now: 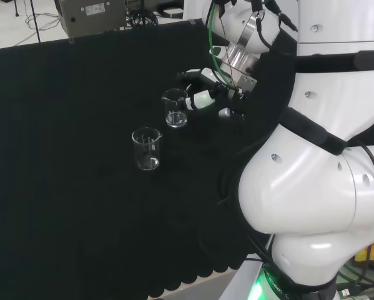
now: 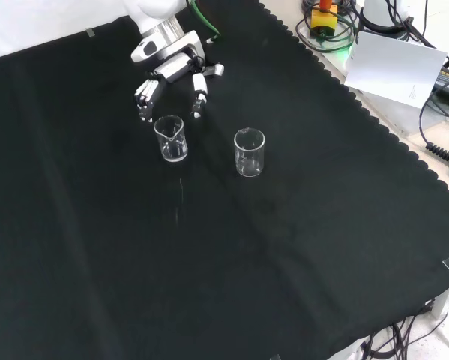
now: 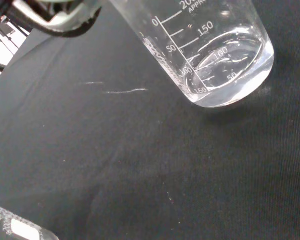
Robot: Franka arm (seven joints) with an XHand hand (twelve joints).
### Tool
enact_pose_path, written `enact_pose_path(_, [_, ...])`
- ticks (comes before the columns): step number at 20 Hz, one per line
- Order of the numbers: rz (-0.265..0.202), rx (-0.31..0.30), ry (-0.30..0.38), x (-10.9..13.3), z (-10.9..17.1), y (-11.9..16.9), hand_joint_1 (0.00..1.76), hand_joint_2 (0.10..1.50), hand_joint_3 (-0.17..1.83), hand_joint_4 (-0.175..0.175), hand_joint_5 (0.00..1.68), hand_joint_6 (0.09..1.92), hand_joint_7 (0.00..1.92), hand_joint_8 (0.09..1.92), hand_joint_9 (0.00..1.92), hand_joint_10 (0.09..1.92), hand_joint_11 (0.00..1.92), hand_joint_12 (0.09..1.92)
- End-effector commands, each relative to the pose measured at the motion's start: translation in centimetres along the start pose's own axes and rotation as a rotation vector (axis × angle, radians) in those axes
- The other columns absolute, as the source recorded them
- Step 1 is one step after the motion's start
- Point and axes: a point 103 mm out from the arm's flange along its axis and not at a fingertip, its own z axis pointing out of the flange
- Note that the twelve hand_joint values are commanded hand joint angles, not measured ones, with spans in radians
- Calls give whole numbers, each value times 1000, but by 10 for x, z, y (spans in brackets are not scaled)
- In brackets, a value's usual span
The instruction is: Pick up the beaker on the right.
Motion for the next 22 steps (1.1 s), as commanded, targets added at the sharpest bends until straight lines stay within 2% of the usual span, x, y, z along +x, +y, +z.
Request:
enact_pose_path(1, [-17,8,24,-8,8,5,872,560,535,-66,488,87,325,760,520,689,119,1410])
enact_pose_path(4, [-27,6,41,-12,13,8,935,540,570,-63,498,87,309,755,487,684,70,1419])
enact_pose_path(14, [-69,-11,114,-15,28,18,938,518,599,-59,511,87,309,758,473,686,44,1417])
enact_pose_path(22, [-58,-16,172,-18,40,24,935,515,604,-62,549,87,330,764,482,688,45,1416])
